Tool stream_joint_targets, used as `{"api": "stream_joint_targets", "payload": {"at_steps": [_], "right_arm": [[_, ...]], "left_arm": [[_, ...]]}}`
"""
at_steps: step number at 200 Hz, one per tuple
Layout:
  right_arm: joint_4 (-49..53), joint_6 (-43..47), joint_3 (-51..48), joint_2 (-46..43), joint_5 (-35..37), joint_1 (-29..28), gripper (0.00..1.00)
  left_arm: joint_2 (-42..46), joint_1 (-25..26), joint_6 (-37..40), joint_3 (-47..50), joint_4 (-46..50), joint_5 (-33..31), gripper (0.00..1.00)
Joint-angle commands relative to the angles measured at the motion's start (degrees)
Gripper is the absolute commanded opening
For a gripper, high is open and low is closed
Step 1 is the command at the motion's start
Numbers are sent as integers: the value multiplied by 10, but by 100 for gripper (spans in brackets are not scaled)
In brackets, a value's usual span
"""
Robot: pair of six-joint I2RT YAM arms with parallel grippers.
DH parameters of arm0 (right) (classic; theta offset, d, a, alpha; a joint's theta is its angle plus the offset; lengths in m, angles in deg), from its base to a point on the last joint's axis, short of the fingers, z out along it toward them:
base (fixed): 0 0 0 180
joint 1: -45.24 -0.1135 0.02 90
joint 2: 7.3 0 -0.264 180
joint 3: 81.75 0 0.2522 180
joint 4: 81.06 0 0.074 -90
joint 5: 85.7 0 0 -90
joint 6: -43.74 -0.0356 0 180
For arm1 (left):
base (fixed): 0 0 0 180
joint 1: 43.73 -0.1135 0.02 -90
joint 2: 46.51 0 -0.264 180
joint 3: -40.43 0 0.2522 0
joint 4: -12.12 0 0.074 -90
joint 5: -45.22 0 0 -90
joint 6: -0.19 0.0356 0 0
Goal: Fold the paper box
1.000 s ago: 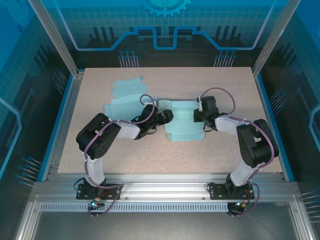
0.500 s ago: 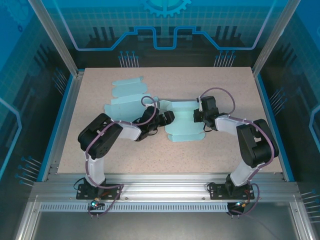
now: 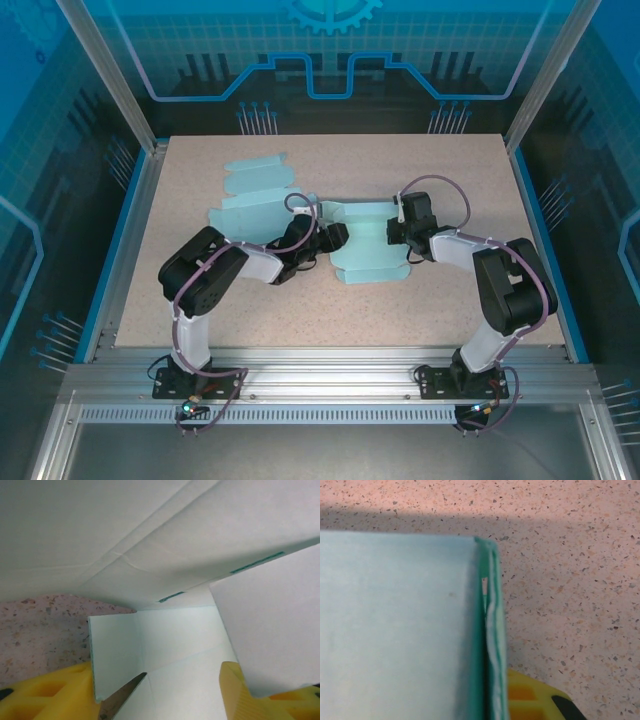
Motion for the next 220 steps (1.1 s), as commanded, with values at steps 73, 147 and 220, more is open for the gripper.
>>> {"api": "stream_joint_targets", "payload": {"at_steps": [73, 147, 220], "right_arm": [[-7, 5, 6, 0, -14, -6, 0], [-5, 4, 7, 1, -12, -6, 0], [-9, 5, 8, 2, -16, -6, 0]], "left_arm": [[-28, 21, 52, -73, -12, 32, 54], [8, 21, 64, -27, -14, 16, 55], [165, 45, 110, 71, 70, 18, 68]]}}
